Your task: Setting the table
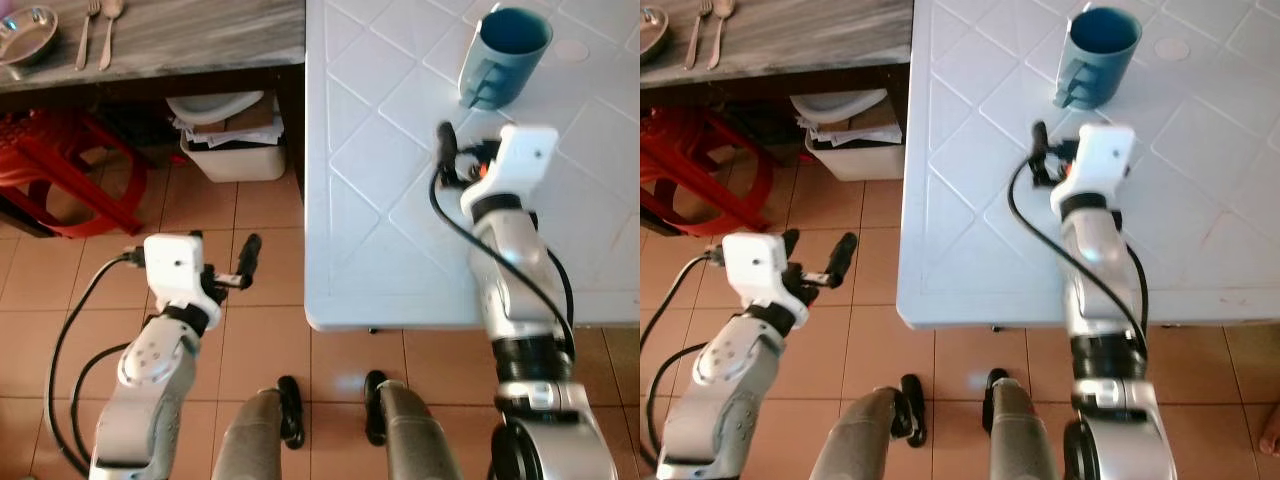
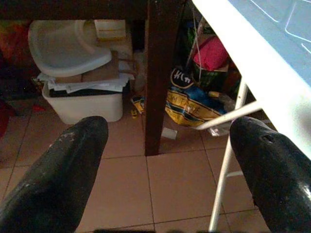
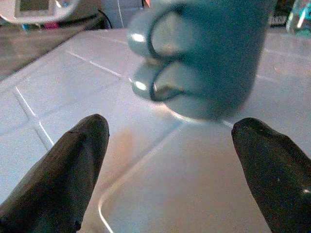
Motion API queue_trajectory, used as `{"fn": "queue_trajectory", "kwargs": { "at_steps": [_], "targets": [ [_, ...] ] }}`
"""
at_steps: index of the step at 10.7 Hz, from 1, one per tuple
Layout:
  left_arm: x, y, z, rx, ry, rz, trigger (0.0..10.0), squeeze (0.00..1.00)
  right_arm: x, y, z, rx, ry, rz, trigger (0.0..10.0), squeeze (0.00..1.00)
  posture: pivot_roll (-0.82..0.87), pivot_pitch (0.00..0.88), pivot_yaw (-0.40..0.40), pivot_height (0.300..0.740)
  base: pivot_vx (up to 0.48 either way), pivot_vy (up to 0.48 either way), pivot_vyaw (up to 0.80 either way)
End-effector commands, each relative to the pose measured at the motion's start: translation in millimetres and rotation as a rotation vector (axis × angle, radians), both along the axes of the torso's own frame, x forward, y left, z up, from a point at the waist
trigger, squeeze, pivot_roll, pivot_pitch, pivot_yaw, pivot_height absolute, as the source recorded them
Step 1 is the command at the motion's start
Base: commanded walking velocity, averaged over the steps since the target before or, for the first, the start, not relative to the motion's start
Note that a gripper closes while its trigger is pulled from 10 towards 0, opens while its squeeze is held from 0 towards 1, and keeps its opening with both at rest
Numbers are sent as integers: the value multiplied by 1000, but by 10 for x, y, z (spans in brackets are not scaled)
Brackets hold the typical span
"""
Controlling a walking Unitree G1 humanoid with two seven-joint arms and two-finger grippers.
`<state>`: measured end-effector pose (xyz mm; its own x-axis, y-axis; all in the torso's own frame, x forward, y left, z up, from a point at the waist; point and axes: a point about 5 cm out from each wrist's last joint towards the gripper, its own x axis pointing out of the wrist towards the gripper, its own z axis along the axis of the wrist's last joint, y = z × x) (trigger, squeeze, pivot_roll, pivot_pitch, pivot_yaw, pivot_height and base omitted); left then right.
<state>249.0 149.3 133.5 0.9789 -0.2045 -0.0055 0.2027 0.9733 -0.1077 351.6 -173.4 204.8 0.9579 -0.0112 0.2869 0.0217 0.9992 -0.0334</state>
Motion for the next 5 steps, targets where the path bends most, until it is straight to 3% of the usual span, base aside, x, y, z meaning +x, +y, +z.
{"fn": "queue_trajectory", "kwargs": {
  "at_steps": [1,5],
  "targets": [
    [-19,29,-61,11,19,12,10000,0,30,51,27,-18,-5,25,10000,0,20,277,83,740,0,0,0],
    [17,17,-58,5,6,8,10000,0,177,20,228,-24,-60,15,10000,0,26,264,86,740,0,0,0]
  ]
}}
